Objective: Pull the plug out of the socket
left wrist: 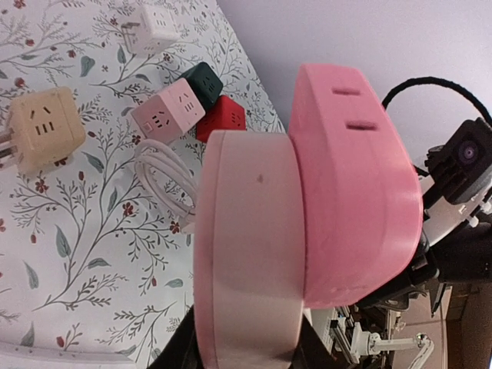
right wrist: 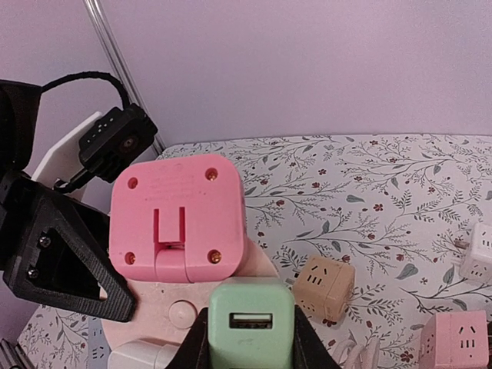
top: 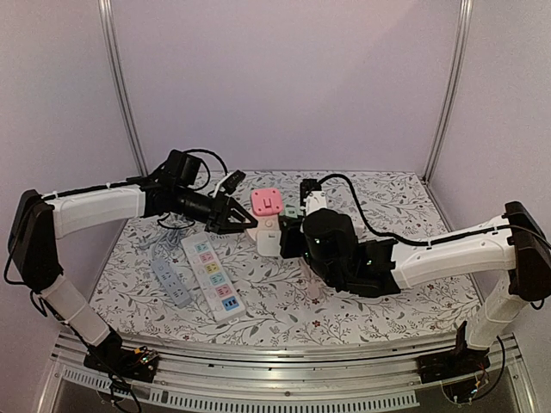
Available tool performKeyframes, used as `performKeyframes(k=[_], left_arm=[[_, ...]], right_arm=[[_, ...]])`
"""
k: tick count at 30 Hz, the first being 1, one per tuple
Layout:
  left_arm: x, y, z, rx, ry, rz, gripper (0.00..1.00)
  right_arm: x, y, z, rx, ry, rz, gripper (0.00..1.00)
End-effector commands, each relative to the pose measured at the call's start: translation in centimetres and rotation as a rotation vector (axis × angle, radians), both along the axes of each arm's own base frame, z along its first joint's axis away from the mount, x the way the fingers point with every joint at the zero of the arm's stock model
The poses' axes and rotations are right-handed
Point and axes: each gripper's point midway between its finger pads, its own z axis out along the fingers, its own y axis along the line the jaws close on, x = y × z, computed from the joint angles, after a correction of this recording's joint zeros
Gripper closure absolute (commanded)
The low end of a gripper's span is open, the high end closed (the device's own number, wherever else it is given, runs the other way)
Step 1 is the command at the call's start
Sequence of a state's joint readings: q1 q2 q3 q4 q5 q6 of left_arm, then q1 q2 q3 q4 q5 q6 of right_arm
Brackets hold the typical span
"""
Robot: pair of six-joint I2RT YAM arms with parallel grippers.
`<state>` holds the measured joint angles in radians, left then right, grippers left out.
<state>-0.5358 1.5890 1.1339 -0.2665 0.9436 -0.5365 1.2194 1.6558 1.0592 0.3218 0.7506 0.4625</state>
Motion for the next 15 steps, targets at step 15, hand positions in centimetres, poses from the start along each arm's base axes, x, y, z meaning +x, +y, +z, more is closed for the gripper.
performKeyframes(k=[15], left_arm=[[-0.2,-0.3,-0.2,-0.006,-0.018,-0.01,1.0]], right_arm=[[1.2,-2.0,3.0,0.221,0.024,-0.007,1.0]])
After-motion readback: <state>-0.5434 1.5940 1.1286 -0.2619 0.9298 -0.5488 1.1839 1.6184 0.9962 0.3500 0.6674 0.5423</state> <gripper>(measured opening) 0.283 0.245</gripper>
